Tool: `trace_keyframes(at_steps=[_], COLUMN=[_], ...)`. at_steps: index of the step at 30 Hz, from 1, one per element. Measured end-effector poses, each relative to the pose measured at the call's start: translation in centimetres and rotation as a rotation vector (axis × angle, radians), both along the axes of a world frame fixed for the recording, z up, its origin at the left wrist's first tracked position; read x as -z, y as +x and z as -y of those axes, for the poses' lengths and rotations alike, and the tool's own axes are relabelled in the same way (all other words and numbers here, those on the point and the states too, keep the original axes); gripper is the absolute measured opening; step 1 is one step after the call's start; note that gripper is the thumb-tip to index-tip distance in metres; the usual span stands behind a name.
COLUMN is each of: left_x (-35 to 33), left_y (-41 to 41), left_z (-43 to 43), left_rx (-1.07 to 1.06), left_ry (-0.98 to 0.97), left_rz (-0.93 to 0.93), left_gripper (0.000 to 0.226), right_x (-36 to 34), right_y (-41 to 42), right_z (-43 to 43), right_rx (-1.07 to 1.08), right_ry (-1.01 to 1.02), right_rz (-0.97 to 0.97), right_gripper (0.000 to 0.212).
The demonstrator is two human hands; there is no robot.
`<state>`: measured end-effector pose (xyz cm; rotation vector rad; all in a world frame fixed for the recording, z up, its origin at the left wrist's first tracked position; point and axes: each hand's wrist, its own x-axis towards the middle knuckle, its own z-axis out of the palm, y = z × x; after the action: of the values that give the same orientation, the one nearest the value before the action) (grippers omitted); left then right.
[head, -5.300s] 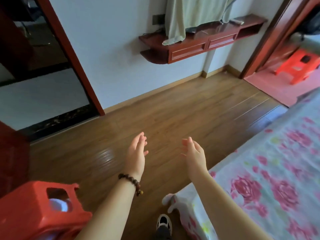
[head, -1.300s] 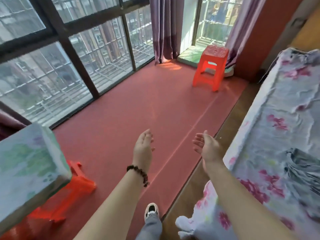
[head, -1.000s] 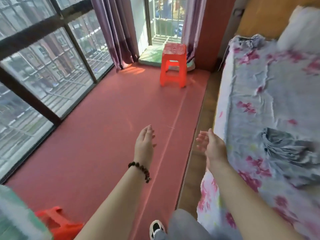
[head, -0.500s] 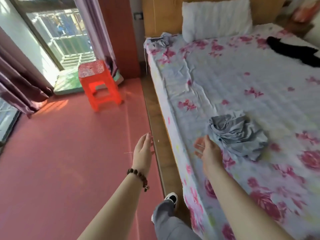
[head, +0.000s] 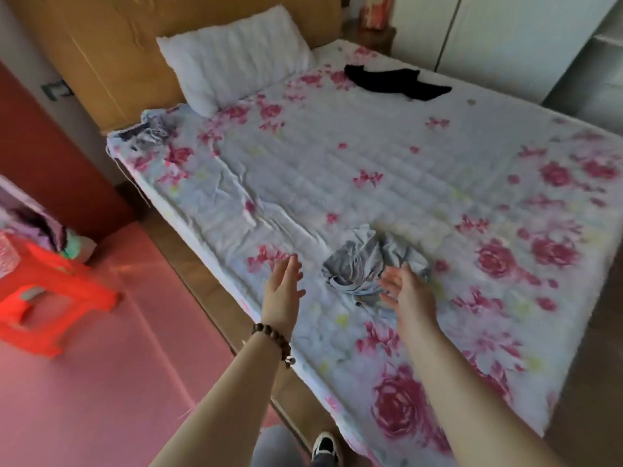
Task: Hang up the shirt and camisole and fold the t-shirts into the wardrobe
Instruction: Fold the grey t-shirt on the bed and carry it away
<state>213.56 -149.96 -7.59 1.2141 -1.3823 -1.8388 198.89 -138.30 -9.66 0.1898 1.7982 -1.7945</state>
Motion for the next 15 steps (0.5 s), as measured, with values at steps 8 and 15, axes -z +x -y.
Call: trace_keyframes(at_steps=[8, 15], left_x=[2.5, 4.6], left_y=[-9.9, -17.4], left_z=[6.1, 14.4], left_rx=[0.263, 0.427], left_ry=[0.048, 0.121], left_rz=[0.018, 0.071], left_gripper=[0.033, 0.038], right_x=[2.6, 4.1], right_y=[-5.5, -8.7], right_z=[1.1, 6.6], right_rx=[0.266, 0.469], right_ry=[0.048, 0.075], right_rz=[0.052, 0.102], right_gripper=[0.034, 0.035])
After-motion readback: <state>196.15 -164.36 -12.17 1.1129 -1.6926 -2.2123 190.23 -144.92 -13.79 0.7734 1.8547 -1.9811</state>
